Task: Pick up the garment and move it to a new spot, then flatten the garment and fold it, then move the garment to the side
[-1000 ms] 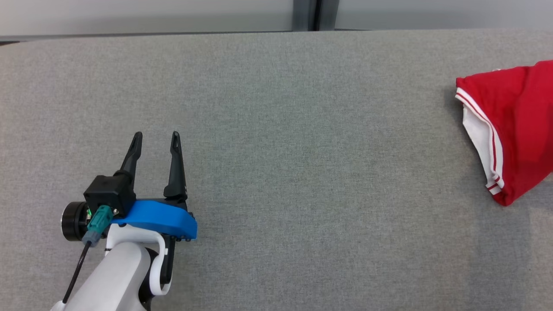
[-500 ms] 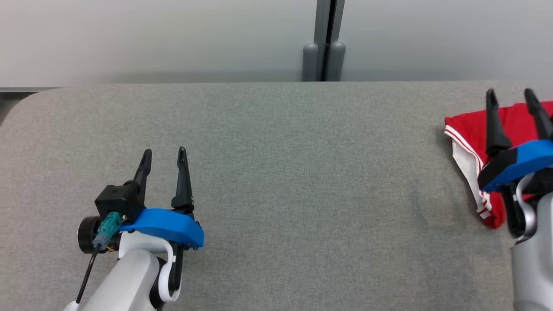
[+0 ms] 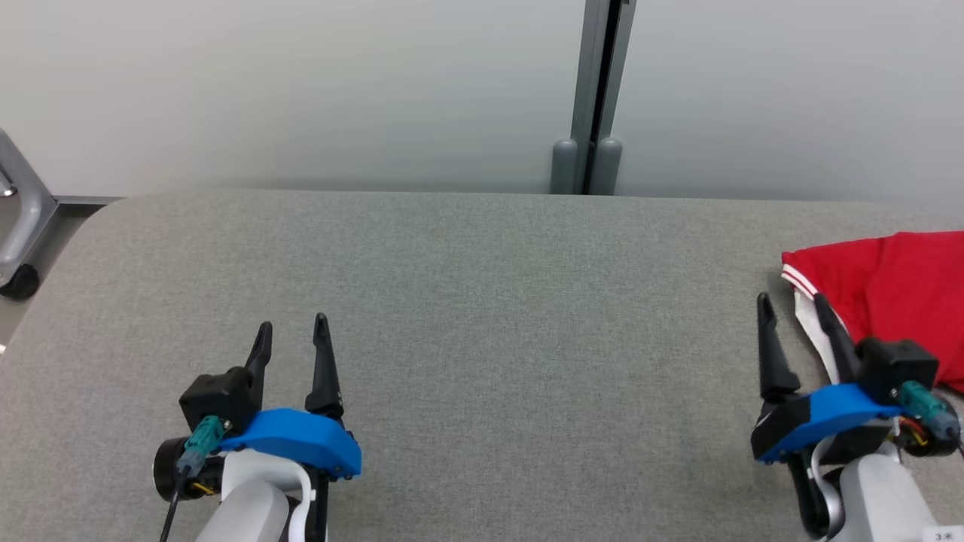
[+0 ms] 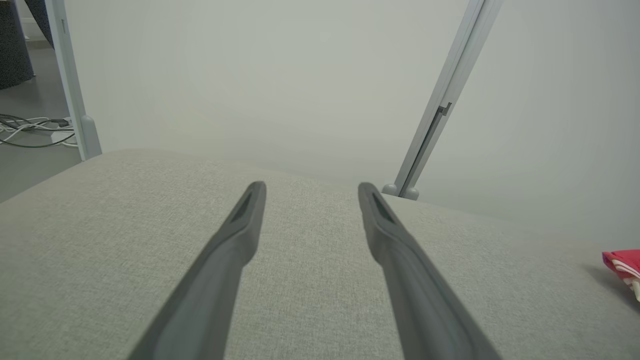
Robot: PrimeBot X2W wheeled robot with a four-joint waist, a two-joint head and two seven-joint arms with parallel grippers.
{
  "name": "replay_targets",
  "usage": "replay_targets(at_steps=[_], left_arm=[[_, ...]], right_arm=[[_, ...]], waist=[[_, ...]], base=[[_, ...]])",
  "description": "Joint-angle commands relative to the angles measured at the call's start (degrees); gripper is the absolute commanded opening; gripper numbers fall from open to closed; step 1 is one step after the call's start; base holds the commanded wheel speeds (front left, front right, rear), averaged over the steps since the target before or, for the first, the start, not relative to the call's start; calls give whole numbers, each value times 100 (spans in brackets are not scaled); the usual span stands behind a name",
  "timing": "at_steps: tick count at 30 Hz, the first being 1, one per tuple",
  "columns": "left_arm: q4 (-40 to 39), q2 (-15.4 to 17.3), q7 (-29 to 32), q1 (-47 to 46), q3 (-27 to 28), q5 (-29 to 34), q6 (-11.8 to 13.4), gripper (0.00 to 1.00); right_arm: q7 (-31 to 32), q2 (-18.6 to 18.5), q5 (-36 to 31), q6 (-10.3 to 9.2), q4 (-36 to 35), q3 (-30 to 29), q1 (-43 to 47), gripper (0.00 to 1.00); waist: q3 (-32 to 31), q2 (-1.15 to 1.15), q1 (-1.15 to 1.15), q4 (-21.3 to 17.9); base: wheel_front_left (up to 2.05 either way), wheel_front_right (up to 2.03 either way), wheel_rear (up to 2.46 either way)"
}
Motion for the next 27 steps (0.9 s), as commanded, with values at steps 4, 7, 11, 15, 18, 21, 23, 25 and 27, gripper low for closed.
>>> replay_targets(at_steps=[4,7,11,15,18,21,23,25,27], left_arm=[[49,-80,-25,310,163,164,-81,100],[133,-86,-25,425,113,255,-142,100],[208,-69,-25,527,64,351,-155,100],[261,-66,-26,494,108,352,-189,100],[312,-59,-26,472,87,386,-198,100],[357,-84,-26,443,71,388,-207,100],[392,-95,-26,421,54,395,-224,100],[417,-101,-26,394,44,393,-238,100],[446,-96,-26,383,27,418,-230,100]], right_arm=[[-201,11,432,2,65,282,444,100],[-300,13,567,2,49,351,603,100],[-351,6,666,2,26,501,762,100],[-373,12,601,2,28,465,812,100],[-394,11,557,2,32,433,810,100],[-407,12,566,2,47,431,806,100],[-404,12,585,2,55,455,813,100],[-414,12,601,2,55,476,819,100],[-421,12,613,2,59,496,836,100]], waist=[[-104,1,0,7],[-139,1,0,-10],[-162,1,0,-42],[-171,1,0,-61],[-178,1,0,-74],[-185,1,0,-77],[-186,1,0,-79],[-186,1,0,-75],[-182,1,0,-69]], base=[[0,0,0],[0,0,0],[0,0,0],[0,0,0],[0,0,0],[0,0,0],[0,0,0],[0,0,0],[0,0,0]])
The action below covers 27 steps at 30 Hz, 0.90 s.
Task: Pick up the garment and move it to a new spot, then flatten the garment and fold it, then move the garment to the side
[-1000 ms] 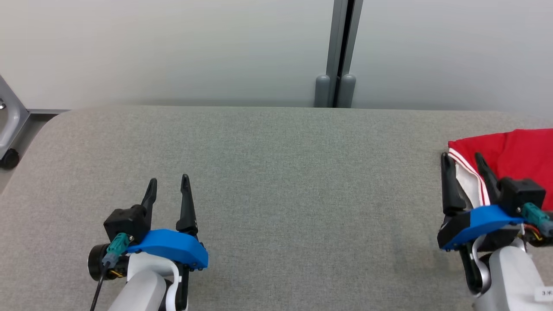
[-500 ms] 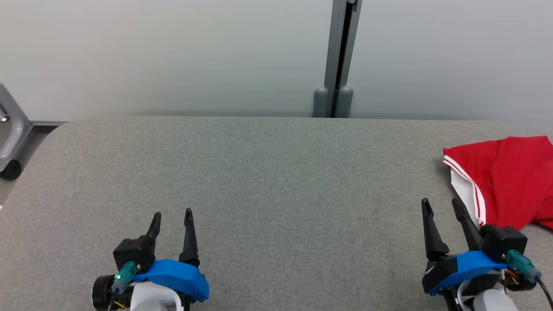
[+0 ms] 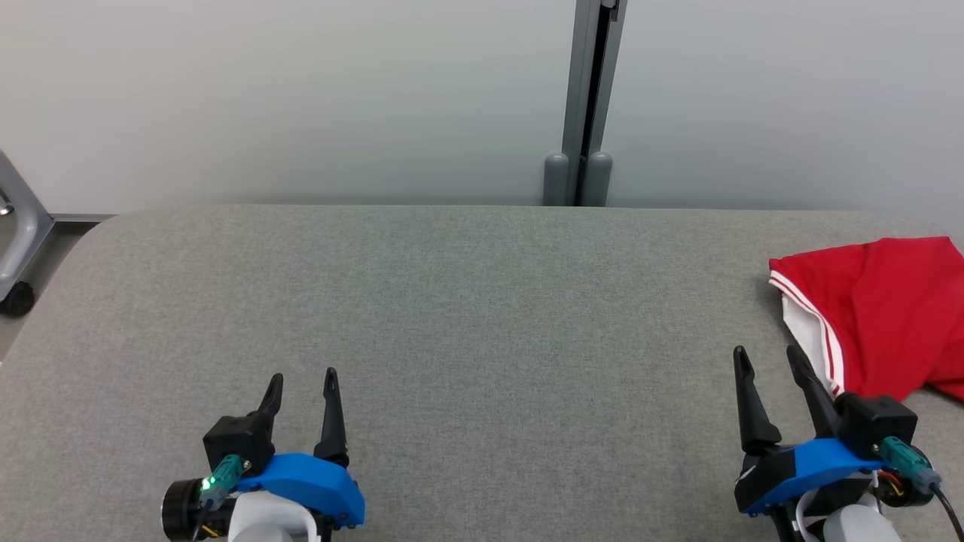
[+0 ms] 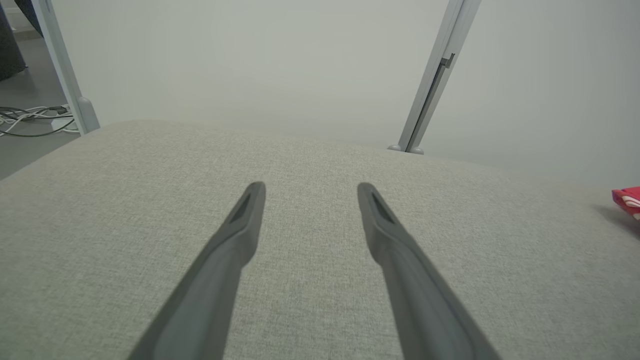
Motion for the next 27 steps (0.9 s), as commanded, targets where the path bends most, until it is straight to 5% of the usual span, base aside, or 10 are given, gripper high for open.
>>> replay_targets(at_steps=[1,5,6,11,27], left_arm=[[28,-6,-25,-88,-30,49,-2,100],[31,-2,-25,-113,-13,77,17,100],[29,0,0,-51,-17,48,10,0],[180,-22,47,187,-35,-12,-4,0],[-165,-175,495,244,619,-1316,-327,0]], right_arm=[[-39,-18,24,1,14,23,109,100],[-49,-18,65,1,27,84,101,100],[-15,0,50,0,20,80,18,0],[35,34,107,0,236,64,95,0],[470,23,1861,0,-69,-8,158,0]], waist=[[6,1,0,8],[15,1,0,13],[14,1,0,12],[15,1,0,10],[23,1,0,-38]], base=[[0,0,0],[0,0,0],[0,0,0],[0,0,0],[0,0,0]])
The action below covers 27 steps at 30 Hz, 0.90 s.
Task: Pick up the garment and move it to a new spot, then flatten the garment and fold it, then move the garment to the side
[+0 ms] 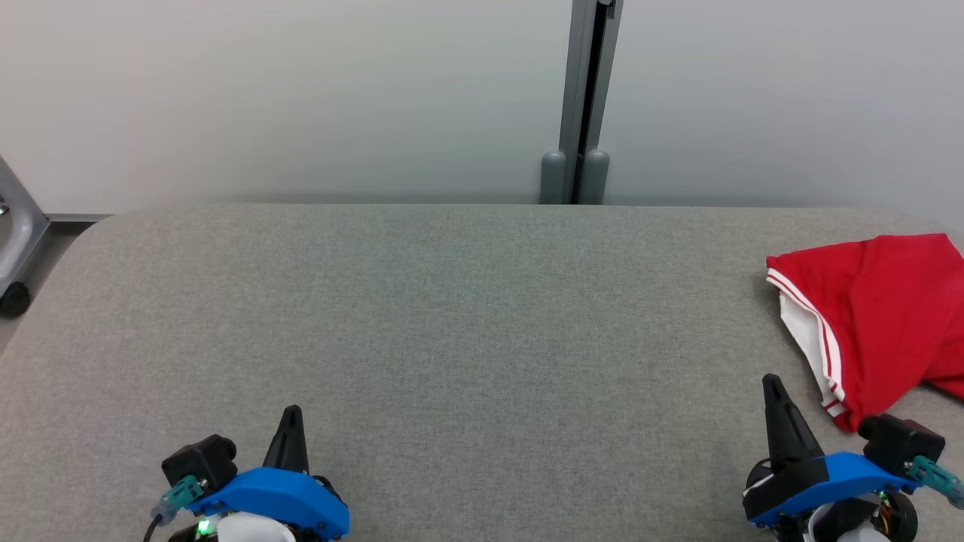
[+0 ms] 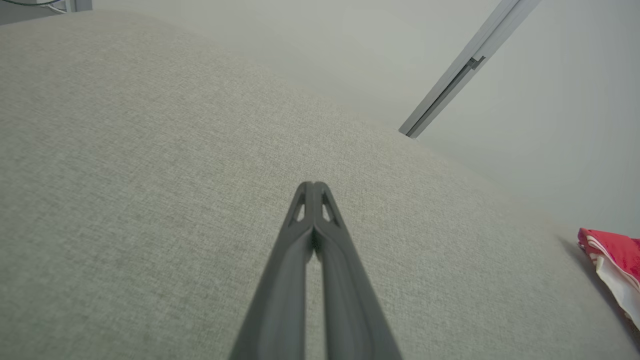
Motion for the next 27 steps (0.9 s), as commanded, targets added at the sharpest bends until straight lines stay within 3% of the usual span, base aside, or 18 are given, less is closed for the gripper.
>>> replay_targets(at_steps=[1,27], left_arm=[[-156,-22,77,-88,166,-236,-64,0],[-587,-212,619,-10,955,-1837,-465,0]], right_arm=[[75,-30,330,0,-166,-17,-35,0],[600,-46,2468,0,-538,-104,54,0]], waist=[[1,0,0,-6],[14,0,0,-81]], base=[[0,0,0],[0,0,0]])
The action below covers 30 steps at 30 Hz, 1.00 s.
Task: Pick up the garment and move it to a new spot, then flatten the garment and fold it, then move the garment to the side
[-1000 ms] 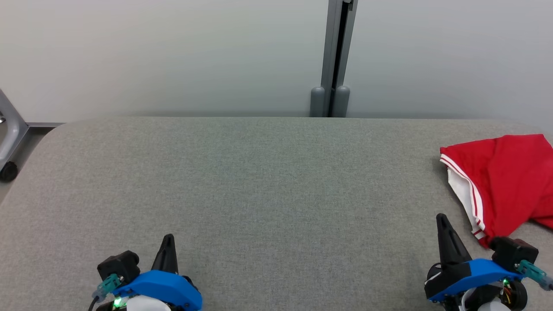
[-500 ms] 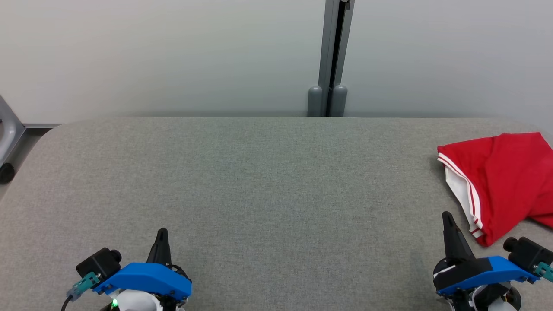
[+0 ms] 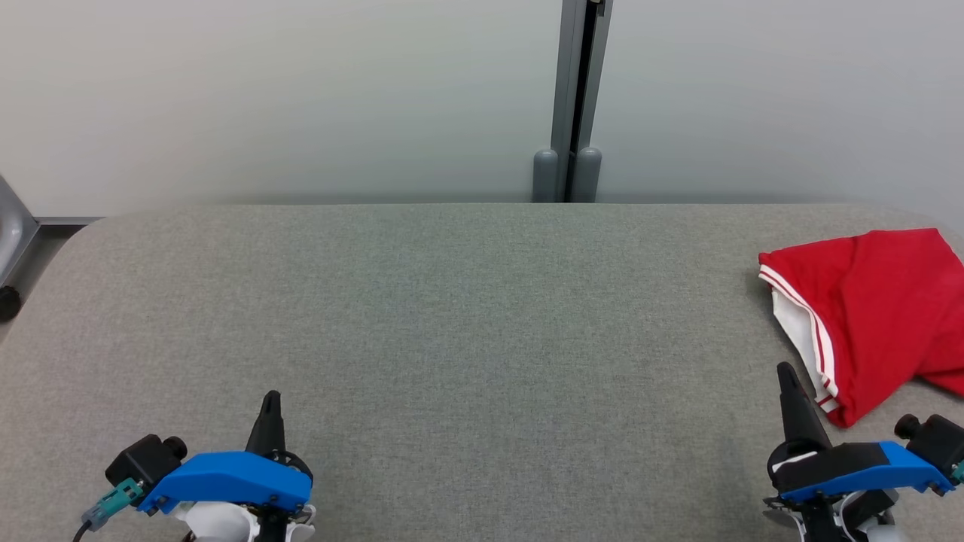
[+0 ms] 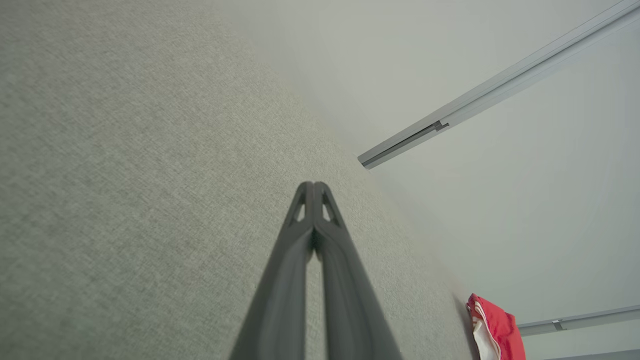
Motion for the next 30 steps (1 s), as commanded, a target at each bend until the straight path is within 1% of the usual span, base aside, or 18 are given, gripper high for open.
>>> replay_targets(at_steps=[1,30], left_arm=[[-121,-23,45,-79,99,-140,-62,0],[-492,-188,523,9,792,-1539,-408,0]], right_arm=[[44,-41,189,1,-116,-24,4,0],[513,-56,2063,2,-430,-104,71,0]], waist=[[1,0,0,-4],[15,0,0,-90]], base=[[0,0,0],[0,0,0]])
